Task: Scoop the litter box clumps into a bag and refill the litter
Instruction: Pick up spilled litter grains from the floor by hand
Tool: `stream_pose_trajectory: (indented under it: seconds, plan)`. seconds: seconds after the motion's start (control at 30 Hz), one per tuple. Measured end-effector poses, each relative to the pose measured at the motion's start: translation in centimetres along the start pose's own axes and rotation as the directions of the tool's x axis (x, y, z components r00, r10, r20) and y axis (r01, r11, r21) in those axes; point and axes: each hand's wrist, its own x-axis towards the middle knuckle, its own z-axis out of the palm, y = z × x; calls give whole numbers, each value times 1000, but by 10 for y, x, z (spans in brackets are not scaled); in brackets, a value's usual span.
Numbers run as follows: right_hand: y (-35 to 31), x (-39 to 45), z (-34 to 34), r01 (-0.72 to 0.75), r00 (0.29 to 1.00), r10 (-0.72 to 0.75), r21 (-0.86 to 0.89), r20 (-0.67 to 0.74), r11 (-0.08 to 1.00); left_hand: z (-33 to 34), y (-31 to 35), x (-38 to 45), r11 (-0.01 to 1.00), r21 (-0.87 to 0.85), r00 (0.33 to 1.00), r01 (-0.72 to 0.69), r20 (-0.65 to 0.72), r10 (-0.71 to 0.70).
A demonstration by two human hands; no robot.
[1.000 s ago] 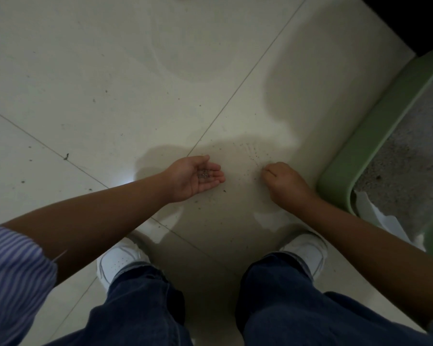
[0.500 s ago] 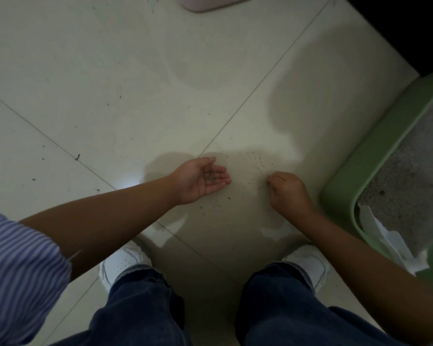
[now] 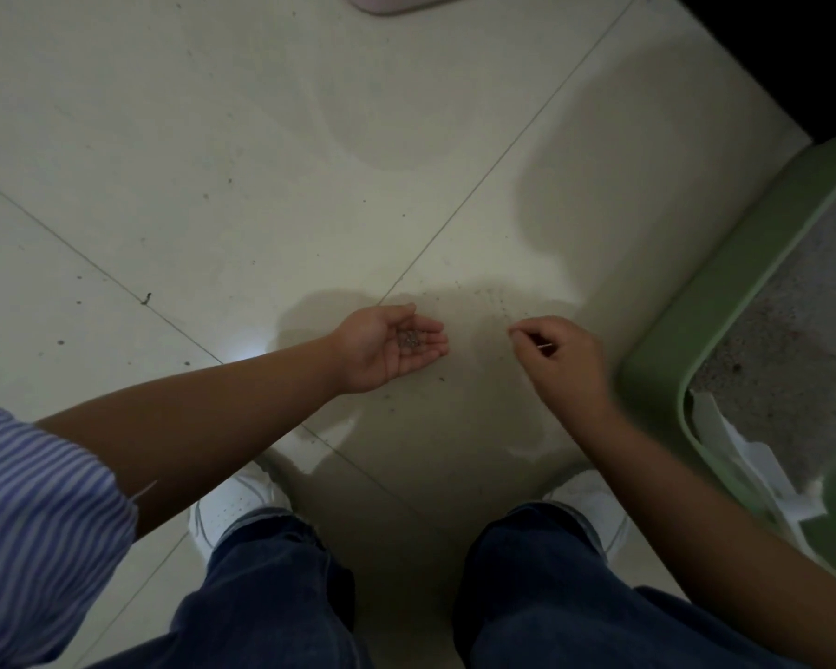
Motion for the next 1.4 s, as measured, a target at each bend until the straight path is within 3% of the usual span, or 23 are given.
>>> stream_pose_trajectory:
  seconds: [0.07,0.13,0.4,0.6,0.8,1.13,1.4]
  plan:
    - [18,3,-4,-104,995,104,-66,-10,992,-2,0,1,1000,-8,1000,-3,-7,2]
    - [32,3,-6,-93,996,92,-126,-17,988,-4,-1,1,1000,-9,1000,-6,-14,6]
    - [53,3,20,271,962,-266,-324,60,906,-9,-2,1,1000,26,999,-13,-38,14]
    - [56,15,19,387,919,-387,-389,82,836,-13,-2,1,999,38,998,-14,-59,17]
    - [59,17,16,424,906,-360,-442,224,791,-12,-2,3,1000,18,998,-15,-63,16]
    - [69,9,21,368,918,-395,-438,31,820,-10,3,6,1000,-12,997,-23,-75,22]
    - [72,12,23,443,892,-404,-568,202,694,-1,5,2,999,34,995,-14,-102,17]
